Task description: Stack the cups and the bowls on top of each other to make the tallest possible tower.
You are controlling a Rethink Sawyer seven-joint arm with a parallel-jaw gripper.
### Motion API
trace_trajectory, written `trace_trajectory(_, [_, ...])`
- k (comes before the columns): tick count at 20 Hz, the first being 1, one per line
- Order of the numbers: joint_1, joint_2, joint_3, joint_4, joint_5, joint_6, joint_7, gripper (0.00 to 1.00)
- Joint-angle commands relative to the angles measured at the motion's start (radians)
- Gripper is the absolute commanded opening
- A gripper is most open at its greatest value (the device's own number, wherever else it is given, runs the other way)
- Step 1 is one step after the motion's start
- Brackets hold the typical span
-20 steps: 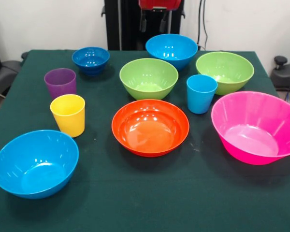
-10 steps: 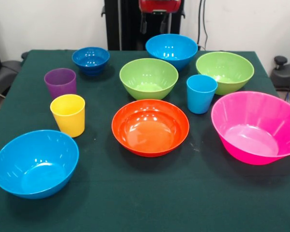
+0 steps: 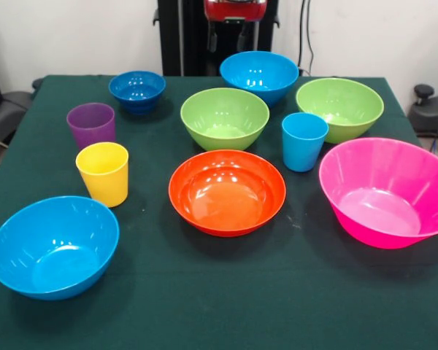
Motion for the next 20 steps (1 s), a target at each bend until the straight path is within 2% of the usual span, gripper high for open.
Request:
trace_trajectory(1, [-0.021, 0.038, 0.118, 0.03, -0.03, -0.058, 0.082, 1.0])
trace_trajectory(20, [-0.04, 0.05, 0.137, 0.031, -0.023, -0.051, 0.095, 1.0])
